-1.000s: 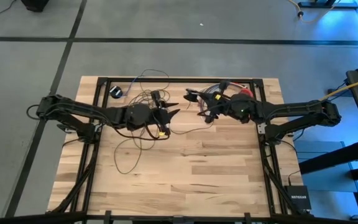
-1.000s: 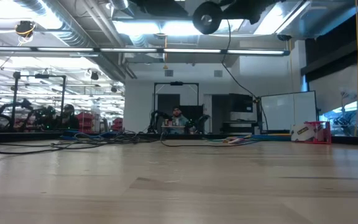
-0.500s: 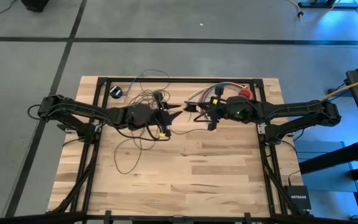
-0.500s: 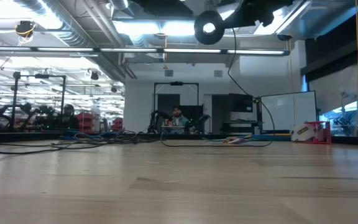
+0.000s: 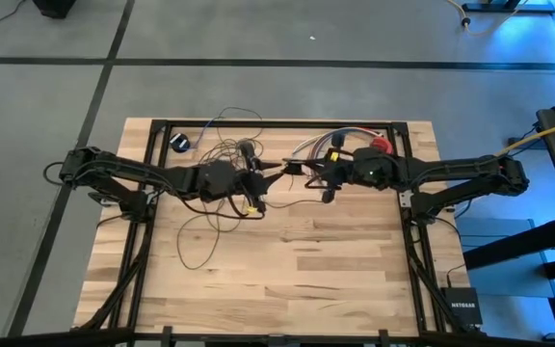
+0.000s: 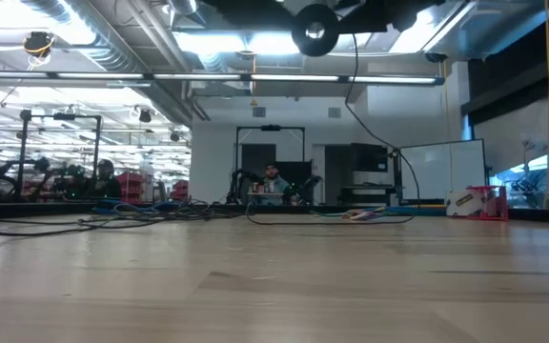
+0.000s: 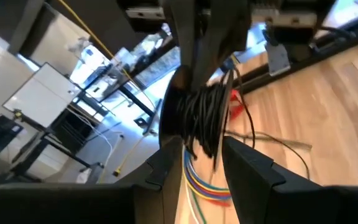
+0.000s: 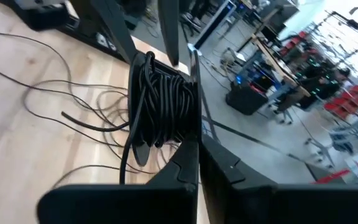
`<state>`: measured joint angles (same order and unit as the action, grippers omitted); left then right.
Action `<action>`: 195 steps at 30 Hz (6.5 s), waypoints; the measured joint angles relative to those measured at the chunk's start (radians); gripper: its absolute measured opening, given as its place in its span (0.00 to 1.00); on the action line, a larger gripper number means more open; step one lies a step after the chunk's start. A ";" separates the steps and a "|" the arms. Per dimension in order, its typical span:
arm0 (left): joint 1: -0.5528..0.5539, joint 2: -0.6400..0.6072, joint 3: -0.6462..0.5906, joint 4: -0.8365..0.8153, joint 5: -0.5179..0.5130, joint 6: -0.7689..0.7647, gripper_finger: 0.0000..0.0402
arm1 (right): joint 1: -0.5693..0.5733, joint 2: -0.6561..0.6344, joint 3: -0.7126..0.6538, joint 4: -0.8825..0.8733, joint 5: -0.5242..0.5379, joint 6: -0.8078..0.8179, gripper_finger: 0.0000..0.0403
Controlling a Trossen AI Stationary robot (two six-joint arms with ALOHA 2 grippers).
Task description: Coiling cords
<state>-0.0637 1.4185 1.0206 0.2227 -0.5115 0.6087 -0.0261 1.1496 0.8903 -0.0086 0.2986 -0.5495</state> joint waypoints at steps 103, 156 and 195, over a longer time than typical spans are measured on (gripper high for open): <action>0.079 -0.033 0.002 -0.012 0.311 -0.147 0.01 | 0.117 -0.023 0.397 -0.751 0.188 0.344 0.39; 0.147 0.127 0.002 0.223 0.264 -0.035 0.01 | 0.277 -0.127 -0.032 -0.012 0.532 -0.105 0.38; 0.048 0.085 0.002 0.137 0.298 0.042 0.02 | 0.031 0.012 -0.001 -0.043 -0.194 -0.065 0.03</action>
<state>-0.0154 1.5032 1.0225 0.3595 -0.2131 0.6510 0.0044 1.1614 0.8890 -0.0521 0.1043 -0.6148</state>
